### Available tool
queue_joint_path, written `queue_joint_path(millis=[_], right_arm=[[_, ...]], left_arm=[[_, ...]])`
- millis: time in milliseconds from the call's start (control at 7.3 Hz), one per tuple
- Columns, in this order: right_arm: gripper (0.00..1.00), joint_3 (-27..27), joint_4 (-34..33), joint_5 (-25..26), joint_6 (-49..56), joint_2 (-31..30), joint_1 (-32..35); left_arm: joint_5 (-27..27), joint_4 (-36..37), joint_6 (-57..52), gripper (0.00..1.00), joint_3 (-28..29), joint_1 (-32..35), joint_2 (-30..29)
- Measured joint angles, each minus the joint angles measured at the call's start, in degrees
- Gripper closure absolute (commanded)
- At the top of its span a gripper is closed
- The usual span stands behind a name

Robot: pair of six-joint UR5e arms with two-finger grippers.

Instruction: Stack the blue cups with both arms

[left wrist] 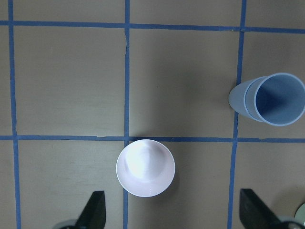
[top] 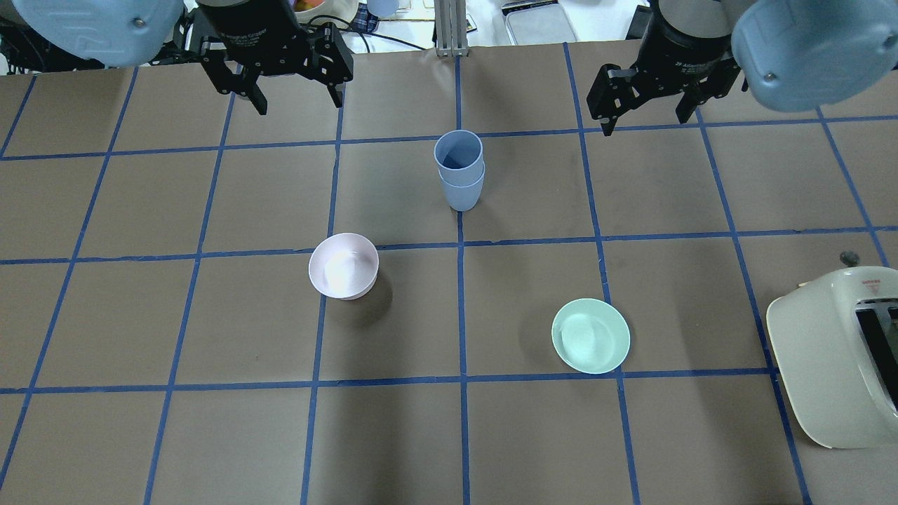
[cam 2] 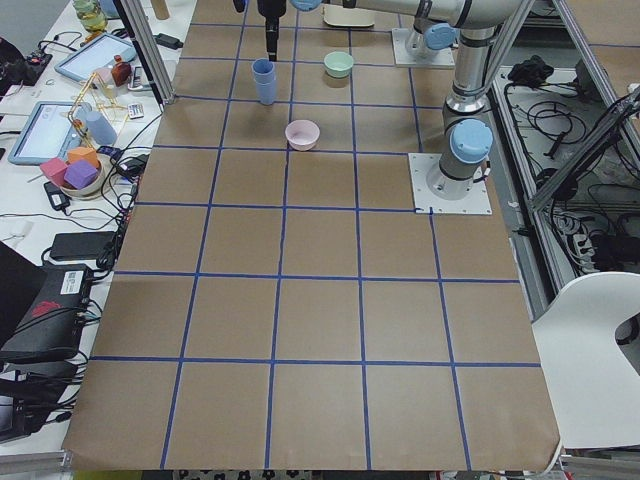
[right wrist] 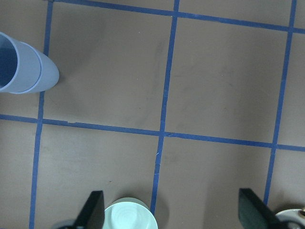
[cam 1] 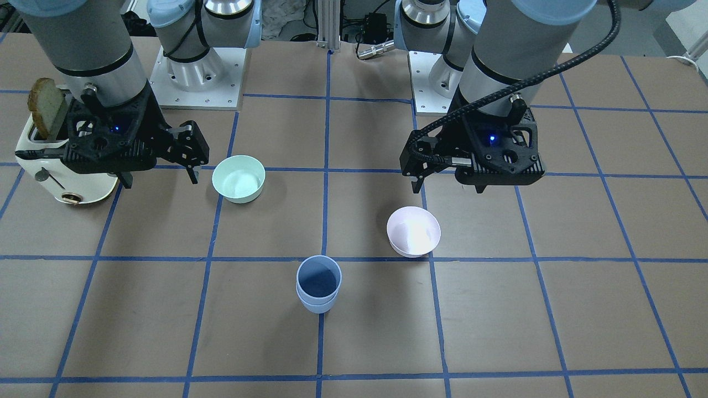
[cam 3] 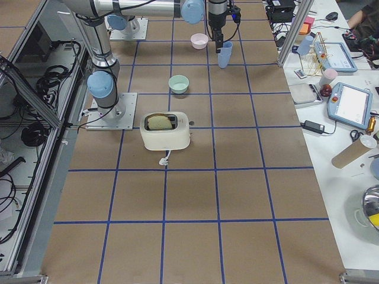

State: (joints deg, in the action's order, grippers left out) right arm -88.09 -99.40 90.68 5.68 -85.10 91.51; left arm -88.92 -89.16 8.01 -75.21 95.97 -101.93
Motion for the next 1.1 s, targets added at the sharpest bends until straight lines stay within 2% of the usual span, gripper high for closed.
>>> queue_joint_path(millis=[548, 1096], right_arm=[[0.0, 3.3, -0.2, -4.2, -1.6, 0.3, 0.2], [0.0, 3.4, 0.7, -3.6, -2.6, 0.6, 0.3]], left_arm=[[0.0, 1.0, -0.9, 0.0, -0.2, 0.2, 0.5], [0.2, 4.0, -4.2, 0.0, 0.0, -0.1, -0.9]])
